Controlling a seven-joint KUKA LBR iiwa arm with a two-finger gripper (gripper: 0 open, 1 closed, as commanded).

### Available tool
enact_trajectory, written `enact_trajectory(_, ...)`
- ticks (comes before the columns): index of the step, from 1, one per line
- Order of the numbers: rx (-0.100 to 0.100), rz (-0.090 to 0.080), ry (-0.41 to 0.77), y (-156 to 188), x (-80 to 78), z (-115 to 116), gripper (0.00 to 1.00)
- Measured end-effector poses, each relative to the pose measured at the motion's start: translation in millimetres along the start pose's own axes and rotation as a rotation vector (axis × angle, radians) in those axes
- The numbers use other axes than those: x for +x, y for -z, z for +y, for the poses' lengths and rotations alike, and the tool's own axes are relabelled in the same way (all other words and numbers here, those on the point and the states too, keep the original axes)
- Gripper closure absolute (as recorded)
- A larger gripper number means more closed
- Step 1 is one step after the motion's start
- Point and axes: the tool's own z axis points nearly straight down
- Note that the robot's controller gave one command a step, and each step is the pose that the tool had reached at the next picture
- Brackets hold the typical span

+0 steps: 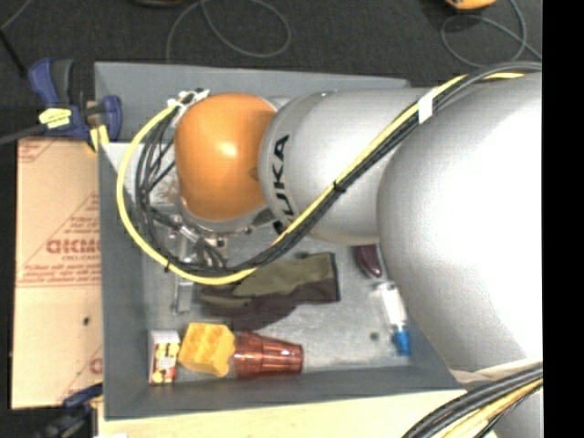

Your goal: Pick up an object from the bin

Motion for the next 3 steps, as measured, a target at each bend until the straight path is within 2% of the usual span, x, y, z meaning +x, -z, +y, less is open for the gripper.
enact_trajectory(1, -0.002, -0.007, -0.005, 5, -1.9, -1, 0.0)
enact_trajectory(2, -0.001, -0.008, 0.061, -54, 23.6, -66, 0.0)
enact_trajectory(3, -0.002, -0.009, 0.087, -58, 23.1, -71, 0.0)
